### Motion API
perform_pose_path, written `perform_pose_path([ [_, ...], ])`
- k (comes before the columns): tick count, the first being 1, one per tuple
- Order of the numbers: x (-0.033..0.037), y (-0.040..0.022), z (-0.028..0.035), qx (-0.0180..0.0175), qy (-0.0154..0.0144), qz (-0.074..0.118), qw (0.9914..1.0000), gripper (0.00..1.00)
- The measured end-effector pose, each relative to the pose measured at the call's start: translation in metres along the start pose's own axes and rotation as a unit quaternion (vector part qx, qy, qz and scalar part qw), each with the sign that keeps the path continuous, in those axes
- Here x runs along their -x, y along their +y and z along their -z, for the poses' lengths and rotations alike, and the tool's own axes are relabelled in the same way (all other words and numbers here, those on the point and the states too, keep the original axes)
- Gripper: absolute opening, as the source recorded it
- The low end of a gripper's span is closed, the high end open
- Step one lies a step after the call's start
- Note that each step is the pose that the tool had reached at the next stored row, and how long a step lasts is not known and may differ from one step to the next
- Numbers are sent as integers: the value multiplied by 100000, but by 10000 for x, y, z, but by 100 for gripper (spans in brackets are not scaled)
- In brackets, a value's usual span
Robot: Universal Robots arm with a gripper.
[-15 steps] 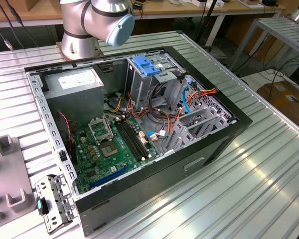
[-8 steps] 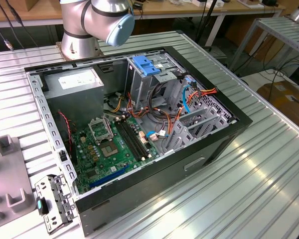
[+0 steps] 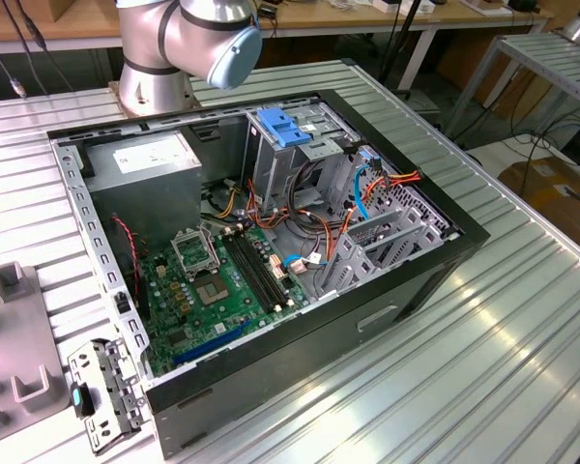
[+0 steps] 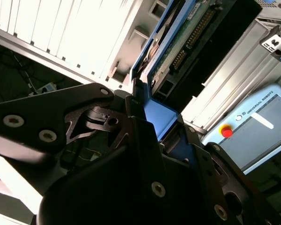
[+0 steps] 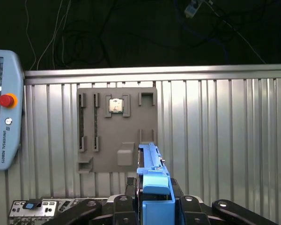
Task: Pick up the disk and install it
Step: 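Pick up the disk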
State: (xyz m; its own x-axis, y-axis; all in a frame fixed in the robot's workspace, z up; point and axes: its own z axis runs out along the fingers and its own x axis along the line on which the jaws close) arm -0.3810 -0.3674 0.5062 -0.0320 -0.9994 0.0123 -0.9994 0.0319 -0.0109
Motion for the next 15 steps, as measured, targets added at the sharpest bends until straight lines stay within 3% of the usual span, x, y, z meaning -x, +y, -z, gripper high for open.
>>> perform_pose_path([
  [9,-102,-66,-9,1,22,2,100000,37],
  [15,-113,-151,-12,3,46,2,100000,37],
])
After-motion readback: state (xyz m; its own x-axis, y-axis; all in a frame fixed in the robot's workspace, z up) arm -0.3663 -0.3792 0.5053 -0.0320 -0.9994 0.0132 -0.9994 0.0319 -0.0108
